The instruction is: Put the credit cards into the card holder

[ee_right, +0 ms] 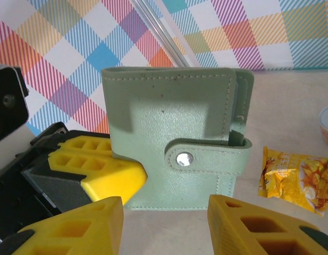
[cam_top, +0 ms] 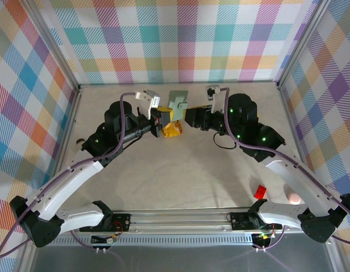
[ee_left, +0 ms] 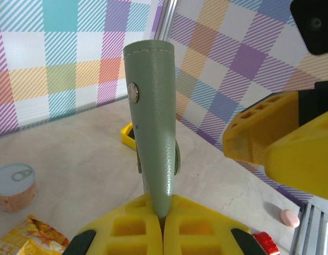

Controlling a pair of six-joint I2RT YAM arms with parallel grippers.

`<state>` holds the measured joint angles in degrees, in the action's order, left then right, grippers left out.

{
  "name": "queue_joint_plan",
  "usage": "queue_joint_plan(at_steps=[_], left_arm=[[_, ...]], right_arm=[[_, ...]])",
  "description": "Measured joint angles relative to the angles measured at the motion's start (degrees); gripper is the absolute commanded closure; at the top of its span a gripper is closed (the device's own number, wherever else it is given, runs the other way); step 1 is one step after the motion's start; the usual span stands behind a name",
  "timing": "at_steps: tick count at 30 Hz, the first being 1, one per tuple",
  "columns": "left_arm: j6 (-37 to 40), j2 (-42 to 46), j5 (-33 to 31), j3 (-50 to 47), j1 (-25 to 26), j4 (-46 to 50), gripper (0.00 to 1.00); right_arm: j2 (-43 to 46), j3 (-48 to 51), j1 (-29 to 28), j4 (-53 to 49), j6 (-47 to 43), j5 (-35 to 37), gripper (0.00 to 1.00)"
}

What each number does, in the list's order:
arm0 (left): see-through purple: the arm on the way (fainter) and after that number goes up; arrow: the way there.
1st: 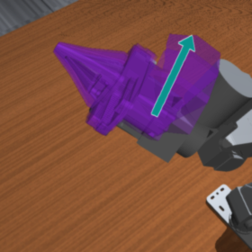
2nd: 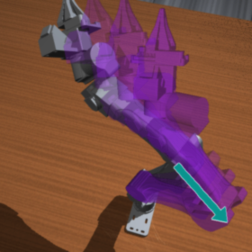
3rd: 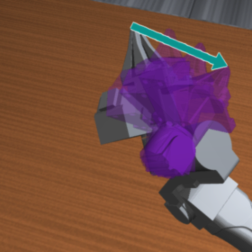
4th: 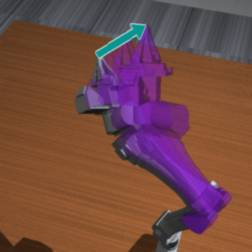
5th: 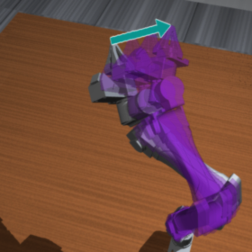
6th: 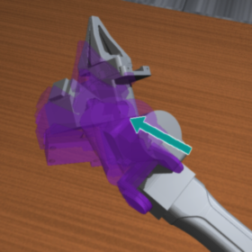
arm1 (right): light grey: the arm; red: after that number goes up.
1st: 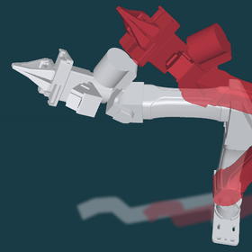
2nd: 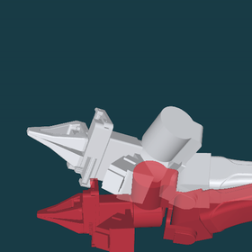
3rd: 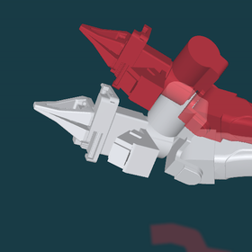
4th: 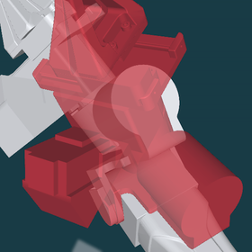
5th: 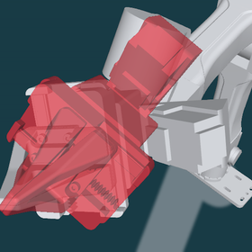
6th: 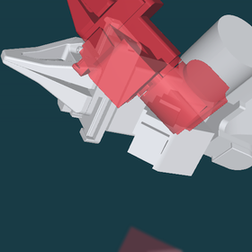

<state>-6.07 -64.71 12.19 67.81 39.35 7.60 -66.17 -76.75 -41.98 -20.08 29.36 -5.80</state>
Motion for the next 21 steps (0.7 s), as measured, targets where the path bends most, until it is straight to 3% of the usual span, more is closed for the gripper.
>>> queue_joint_plan(at_steps=[13, 21], left_arm=[[2.3, 0.0, 0.8, 0.0, 1.1, -0.2, 1.0], [3.2, 0.8, 5.6, -1.0, 1.1, -0.6, 1.0]], right_arm=[[-4.5, -3.5, 1.0, -3.2, 5.0, -1.7, 0.53], [-4.6, -3.5, 1.1, -3.8, 6.7, -2.1, 0.54]])
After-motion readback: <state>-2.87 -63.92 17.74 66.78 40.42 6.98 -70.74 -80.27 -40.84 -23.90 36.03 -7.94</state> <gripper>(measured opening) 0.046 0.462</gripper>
